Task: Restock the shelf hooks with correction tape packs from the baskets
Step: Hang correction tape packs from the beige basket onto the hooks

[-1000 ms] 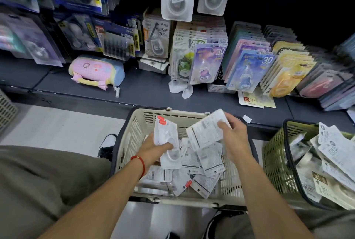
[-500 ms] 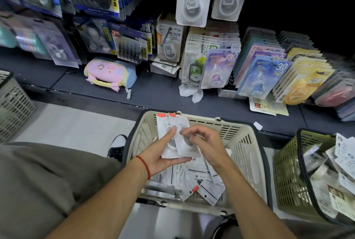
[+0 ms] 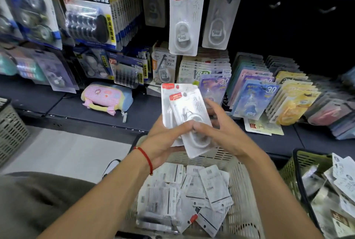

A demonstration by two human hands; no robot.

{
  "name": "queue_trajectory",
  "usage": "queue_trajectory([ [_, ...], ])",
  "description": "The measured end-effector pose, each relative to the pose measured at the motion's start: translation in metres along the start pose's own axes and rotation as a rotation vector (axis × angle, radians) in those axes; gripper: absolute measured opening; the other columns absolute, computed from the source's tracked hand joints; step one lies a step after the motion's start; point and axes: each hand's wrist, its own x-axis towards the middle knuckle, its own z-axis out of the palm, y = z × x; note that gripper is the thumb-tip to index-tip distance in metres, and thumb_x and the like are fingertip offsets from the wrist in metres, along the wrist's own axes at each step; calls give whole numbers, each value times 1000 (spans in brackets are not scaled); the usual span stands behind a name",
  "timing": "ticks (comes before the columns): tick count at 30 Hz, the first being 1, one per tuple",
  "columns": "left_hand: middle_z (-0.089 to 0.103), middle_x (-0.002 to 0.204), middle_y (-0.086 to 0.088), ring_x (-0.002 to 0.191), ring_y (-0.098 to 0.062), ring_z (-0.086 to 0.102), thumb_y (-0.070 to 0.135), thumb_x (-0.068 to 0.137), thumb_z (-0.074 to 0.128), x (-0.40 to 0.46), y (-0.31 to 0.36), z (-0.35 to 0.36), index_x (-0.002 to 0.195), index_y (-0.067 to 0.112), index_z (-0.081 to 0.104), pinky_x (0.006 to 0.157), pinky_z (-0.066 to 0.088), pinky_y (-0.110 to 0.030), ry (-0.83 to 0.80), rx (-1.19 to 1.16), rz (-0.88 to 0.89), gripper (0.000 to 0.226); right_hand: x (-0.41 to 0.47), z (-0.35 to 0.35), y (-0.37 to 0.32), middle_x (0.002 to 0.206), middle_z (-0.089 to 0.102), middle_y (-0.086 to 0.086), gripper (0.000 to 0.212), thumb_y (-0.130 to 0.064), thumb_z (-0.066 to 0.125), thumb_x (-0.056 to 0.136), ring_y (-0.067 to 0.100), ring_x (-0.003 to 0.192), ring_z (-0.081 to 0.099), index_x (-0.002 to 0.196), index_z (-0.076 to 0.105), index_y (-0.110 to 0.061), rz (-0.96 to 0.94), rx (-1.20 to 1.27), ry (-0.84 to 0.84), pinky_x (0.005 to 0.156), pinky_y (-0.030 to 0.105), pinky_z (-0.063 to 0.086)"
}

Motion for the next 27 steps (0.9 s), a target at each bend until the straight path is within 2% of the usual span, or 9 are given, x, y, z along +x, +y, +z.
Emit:
queue_trajectory([
  [3, 77, 126, -5, 114, -29, 74, 30, 79, 88, 11, 40, 13, 137, 28, 60, 84, 65, -44, -32, 77, 102, 65, 13, -15, -27, 128, 72, -12, 55, -42, 78, 92, 8, 116, 70, 142, 56, -33, -99, 9, 60, 96, 32, 58],
  [5, 77, 125, -5, 113, -29, 75, 31, 83, 81, 21, 67, 19, 138, 27, 60, 79, 65, -43, -54, 111, 139, 59, 23, -28, -44, 121, 76, -4, 46, -30, 78, 94, 15, 111, 74, 136, 60, -24, -139, 12, 104, 97, 39, 59],
  [7, 76, 127, -5, 113, -29, 75, 33, 88, 77, 32, 93, 23, 140, 26, 59, 80, 65, -49, -73, 159, 170, 56, 32, -41, -61, 114, 79, -1, 47, -34, 81, 87, 18, 105, 76, 128, 59, -26, -155, 26, 146, 93, 44, 60],
  [9, 74, 131, -4, 117, -30, 73, 30, 96, 73, 41, 114, 24, 142, 27, 56, 84, 63, -58, -73, 210, 223, 50, 39, -53, -77, 107, 80, -3, 46, -37, 82, 84, 17, 98, 77, 123, 58, -31, -199, 1, 243, 86, 43, 61],
  [12, 74, 129, -1, 111, -22, 75, 20, 96, 74, 52, 127, 18, 142, 26, 55, 75, 65, -41, 59, 278, 378, 50, 46, -70, -88, 101, 80, -10, 34, -37, 79, 90, 11, 89, 78, 116, 57, -42, -304, -33, 397, 74, 33, 58],
  [13, 74, 127, -2, 107, -21, 76, 18, 96, 75, 54, 126, 15, 141, 25, 55, 70, 65, -37, 113, 269, 405, 50, 48, -75, -89, 103, 80, -11, 33, -39, 78, 91, 10, 90, 77, 116, 57, -45, -322, -22, 436, 73, 32, 57],
  [17, 74, 124, -5, 105, -31, 75, 19, 93, 78, 60, 115, 8, 134, 28, 58, 63, 65, -50, 220, 211, 371, 46, 57, -86, -87, 107, 80, -10, 39, -40, 78, 94, 11, 93, 77, 126, 55, -43, -343, 39, 523, 76, 32, 56],
  [24, 73, 122, -6, 102, -30, 76, 20, 92, 79, 75, 125, 11, 131, 25, 61, 65, 64, -58, 269, 159, 437, 44, 87, -91, -95, 109, 80, -9, 44, -45, 76, 94, 13, 97, 78, 133, 56, -41, -369, 76, 529, 82, 41, 61],
  [27, 74, 121, -4, 98, -26, 78, 23, 90, 80, 77, 125, 11, 132, 27, 61, 63, 64, -55, 265, 151, 456, 47, 95, -86, -96, 106, 80, -13, 40, -44, 76, 94, 9, 93, 78, 129, 58, -37, -378, 101, 566, 76, 34, 62],
])
